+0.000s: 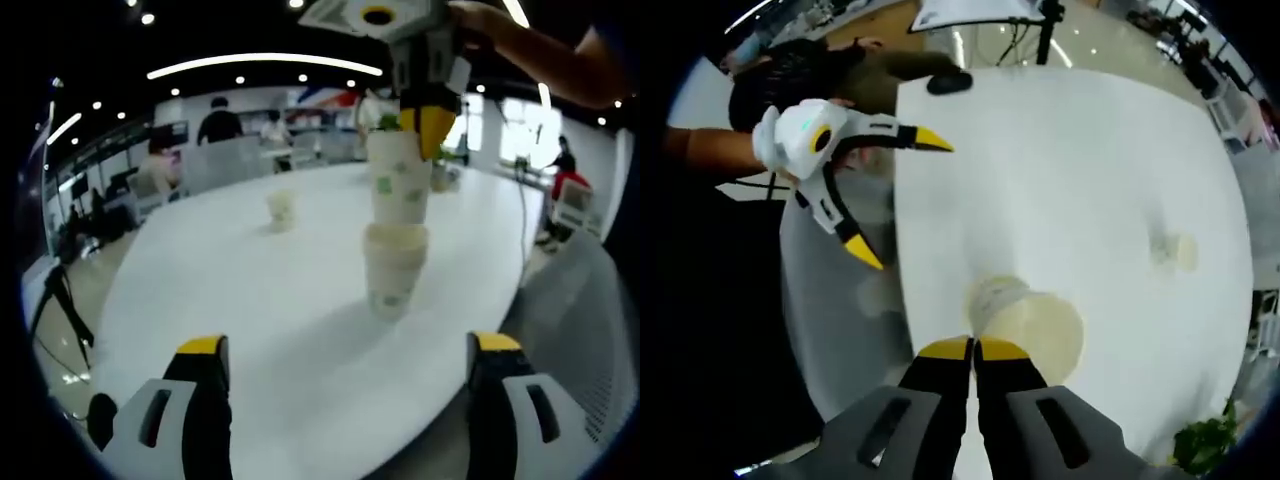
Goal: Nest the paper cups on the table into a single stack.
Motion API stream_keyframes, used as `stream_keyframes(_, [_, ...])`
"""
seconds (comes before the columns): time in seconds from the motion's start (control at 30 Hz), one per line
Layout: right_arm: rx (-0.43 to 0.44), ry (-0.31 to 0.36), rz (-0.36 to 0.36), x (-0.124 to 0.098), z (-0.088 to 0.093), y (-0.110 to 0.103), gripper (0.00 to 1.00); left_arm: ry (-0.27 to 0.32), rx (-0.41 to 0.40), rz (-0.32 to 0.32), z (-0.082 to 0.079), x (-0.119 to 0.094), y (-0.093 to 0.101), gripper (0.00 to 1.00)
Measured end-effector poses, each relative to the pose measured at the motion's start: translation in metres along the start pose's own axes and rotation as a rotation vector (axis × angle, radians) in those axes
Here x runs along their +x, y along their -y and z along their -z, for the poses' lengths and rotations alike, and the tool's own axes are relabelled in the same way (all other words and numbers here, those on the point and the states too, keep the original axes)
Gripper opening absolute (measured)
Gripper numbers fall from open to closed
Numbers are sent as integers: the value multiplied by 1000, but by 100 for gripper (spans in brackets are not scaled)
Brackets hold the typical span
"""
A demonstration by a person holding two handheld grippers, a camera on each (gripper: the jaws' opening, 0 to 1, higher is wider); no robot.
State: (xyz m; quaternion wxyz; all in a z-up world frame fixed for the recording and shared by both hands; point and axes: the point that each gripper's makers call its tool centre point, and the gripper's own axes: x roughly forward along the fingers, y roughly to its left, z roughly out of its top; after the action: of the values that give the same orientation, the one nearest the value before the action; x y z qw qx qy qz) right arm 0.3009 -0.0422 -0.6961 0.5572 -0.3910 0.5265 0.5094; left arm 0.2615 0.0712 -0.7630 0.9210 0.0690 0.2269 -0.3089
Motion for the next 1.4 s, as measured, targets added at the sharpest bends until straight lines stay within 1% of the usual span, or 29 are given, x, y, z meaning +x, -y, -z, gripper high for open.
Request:
stream_keyframes(0.1, [41, -14, -8, 23, 5, 5, 0, 8, -15, -8, -1, -1, -2, 93])
stream_keyframes(0.2, [71, -15, -25, 39, 6, 3, 0, 3, -14, -12, 0, -1, -3, 94])
stream_keyframes(0.3, [82, -22, -16, 54, 8, 6, 0, 5, -14, -13, -1, -2, -3, 94])
stream_keyframes(0.43, [87, -30, 3, 68, 9, 9, 0, 6, -16, -14, -1, -2, -3, 94])
stream_keyframes(0.5, [107, -14, -18, 73, 7, 5, 0, 6, -17, -16, -1, -2, -4, 93])
stream_keyframes(0.53, [111, -15, -17, 75, 7, 4, 1, 6, -17, -17, -1, -2, -5, 93])
stream_keyframes(0.57, [135, -1, -36, 75, 4, 1, 1, 6, -17, -18, -1, -2, -5, 93])
stream_keyframes(0.7, [106, 15, -4, 72, 3, 6, 1, 5, -17, -20, -1, -1, -5, 93])
stream_keyframes(0.77, [53, 62, 45, 71, -2, 14, 1, 4, -14, -19, 0, -1, -5, 93])
stream_keyframes(0.8, [0, 81, 79, 69, -3, 18, 4, 5, -14, -19, 0, -1, -5, 92])
stream_keyframes(0.87, [-51, 103, 105, 66, -4, 21, 15, 6, -23, -17, 0, -2, -5, 92])
stream_keyframes(0.9, [-59, 130, 109, 63, -6, 21, 21, 10, -26, -17, -1, -2, -6, 92])
stream_keyframes(0.93, [-35, 137, 95, 60, -6, 19, 29, 13, -27, -20, -1, -2, -7, 92])
stream_keyframes(0.97, [-8, 167, 67, 56, -8, 16, 33, 11, -28, -21, -1, -2, -7, 92])
stream_keyframes(1.0, [-8, 183, 51, 53, -8, 13, 37, 10, -29, -20, -1, -1, -6, 92])
stream_keyframes(1.13, [-10, 251, 60, 33, -10, 13, 48, 8, -34, -17, 0, -1, -6, 93])
stream_keyframes(1.23, [23, 321, 66, 17, -10, 16, 51, 8, -40, -16, 0, -1, -6, 93])
stream_keyframes(1.27, [35, 364, 77, 9, -11, 18, 52, 8, -44, -16, 0, -1, -6, 93])
stream_keyframes(1.3, [47, 386, 85, 4, -10, 19, 53, 9, -45, -16, 0, -1, -6, 94])
stream_keyframes(1.37, [62, 466, 106, -8, -9, 24, 54, 18, -53, -15, -2, -1, -6, 94])
stream_keyframes(1.4, [95, 502, 117, -13, -6, 27, 54, 22, -50, -15, -2, -1, -7, 94])
